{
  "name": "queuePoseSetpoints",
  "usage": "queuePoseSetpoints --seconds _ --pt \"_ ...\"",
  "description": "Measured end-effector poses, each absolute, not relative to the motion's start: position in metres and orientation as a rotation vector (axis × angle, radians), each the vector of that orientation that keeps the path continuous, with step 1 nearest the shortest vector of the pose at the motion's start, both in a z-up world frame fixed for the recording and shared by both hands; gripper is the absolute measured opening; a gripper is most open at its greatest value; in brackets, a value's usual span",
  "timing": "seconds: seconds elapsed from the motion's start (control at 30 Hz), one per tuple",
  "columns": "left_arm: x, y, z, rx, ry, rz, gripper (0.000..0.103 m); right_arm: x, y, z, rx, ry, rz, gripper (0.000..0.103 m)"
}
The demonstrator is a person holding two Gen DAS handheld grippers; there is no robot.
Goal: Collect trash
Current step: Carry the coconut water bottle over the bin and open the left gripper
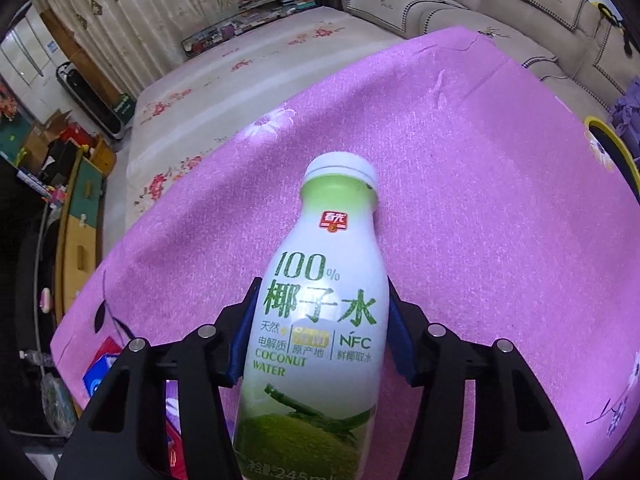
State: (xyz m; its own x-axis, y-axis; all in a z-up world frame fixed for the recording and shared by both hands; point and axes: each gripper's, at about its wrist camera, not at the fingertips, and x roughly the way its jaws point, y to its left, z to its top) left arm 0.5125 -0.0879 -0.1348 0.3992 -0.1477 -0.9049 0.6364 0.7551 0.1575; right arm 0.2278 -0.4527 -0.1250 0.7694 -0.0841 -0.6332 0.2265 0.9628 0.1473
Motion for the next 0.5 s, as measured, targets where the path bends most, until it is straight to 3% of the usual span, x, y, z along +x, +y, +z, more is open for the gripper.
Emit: queuePoseSetpoints --seconds 0.5 --pt "0.396 -0.13 -0.05 0.521 0.874 -0.548 0.054 0.164 -0.451 -0.088 0.203 0.575 -0.159 0.066"
